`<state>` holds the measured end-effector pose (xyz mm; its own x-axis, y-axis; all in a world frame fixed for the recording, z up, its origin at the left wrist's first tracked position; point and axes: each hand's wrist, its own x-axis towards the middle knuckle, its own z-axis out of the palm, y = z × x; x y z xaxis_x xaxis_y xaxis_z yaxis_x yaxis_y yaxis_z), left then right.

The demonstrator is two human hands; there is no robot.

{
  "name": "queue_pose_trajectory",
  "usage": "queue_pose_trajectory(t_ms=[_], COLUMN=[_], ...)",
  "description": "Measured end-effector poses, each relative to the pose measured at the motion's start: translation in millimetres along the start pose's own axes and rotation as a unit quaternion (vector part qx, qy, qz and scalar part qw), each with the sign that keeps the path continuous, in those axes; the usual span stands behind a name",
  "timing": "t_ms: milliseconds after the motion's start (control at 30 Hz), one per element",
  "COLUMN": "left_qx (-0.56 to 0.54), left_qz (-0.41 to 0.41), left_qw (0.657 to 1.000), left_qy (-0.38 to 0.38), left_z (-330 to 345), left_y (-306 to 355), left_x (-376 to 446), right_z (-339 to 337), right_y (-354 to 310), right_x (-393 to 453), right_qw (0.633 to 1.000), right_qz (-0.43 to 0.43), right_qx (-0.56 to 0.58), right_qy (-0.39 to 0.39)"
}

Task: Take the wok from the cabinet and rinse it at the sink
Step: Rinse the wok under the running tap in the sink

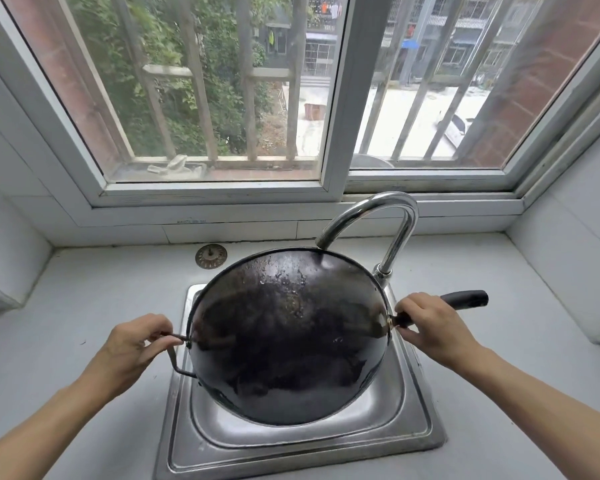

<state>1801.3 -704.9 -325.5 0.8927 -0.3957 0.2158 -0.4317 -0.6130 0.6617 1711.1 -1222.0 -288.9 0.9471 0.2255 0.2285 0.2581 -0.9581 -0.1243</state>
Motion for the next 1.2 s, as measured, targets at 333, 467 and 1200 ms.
queue_pose_trajectory(t_ms=[333, 467, 1200], left_qx=[0.008, 0.005, 0.026], left_qz=[-0.066, -0.065, -0.049], left_qw=[0.998, 0.998, 0.998], left_qy=[0.011, 0.018, 0.033], left_z=[-4.8, -4.3, 14.3], left_y=[-6.9, -3.7, 23.0], left_x=[-2.0, -1.3, 27.5], right_z=[6.2, 9.5, 15.3], right_y=[-2.2, 0.7, 26.9], right_x=[25.1, 29.3, 1.5], right_qw=[0.997, 0.997, 0.998], right_qz=[-0.066, -0.072, -0.016], right_qx=[0.009, 0.009, 0.051], right_qy=[-0.024, -0.030, -0.029])
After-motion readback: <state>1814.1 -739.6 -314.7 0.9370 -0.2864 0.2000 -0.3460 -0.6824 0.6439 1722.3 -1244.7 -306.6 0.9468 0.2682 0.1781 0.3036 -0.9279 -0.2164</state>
